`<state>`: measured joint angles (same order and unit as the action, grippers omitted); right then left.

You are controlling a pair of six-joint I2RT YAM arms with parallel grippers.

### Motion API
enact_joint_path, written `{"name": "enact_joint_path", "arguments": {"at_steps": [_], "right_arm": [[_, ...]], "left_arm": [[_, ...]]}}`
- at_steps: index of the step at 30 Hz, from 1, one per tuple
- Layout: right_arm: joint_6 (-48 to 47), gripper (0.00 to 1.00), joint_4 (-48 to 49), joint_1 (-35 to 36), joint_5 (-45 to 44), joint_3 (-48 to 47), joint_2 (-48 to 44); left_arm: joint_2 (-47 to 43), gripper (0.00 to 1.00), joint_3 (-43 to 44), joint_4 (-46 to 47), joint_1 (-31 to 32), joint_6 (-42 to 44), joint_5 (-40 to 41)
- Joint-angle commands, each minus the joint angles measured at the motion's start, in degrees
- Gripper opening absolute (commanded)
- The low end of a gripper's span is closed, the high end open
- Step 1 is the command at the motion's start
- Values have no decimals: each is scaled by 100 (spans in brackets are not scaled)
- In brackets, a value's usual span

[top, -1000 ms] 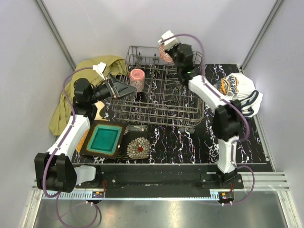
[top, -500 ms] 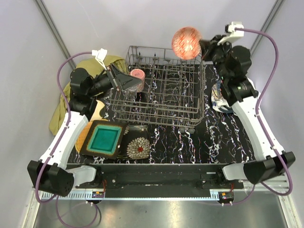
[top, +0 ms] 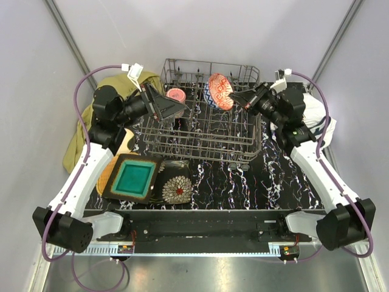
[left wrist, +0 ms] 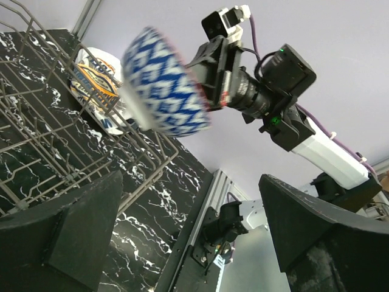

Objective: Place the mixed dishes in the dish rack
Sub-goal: Pass the bowl from the right arm to the left

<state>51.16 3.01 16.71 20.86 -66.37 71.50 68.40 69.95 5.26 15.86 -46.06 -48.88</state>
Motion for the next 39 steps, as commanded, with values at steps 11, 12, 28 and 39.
{"name": "enact_joint_path", "arguments": {"at_steps": [11, 12, 28, 39], "right_arm": [[4245, 0, 4903, -186, 1262, 1004, 434], [4227, 0, 4876, -186, 1271, 968, 434], [4746, 0, 5377, -186, 1394, 1188, 548], [4895, 0, 5764, -177, 1438, 1205, 970]], "left_arm": [[-64, 99, -26, 476, 102, 185, 142], [-3, 99, 53, 511, 163, 203, 134], [1386, 99, 1301, 1495, 585, -296, 309], [1615, 99, 1662, 1865, 717, -562, 213]]}}
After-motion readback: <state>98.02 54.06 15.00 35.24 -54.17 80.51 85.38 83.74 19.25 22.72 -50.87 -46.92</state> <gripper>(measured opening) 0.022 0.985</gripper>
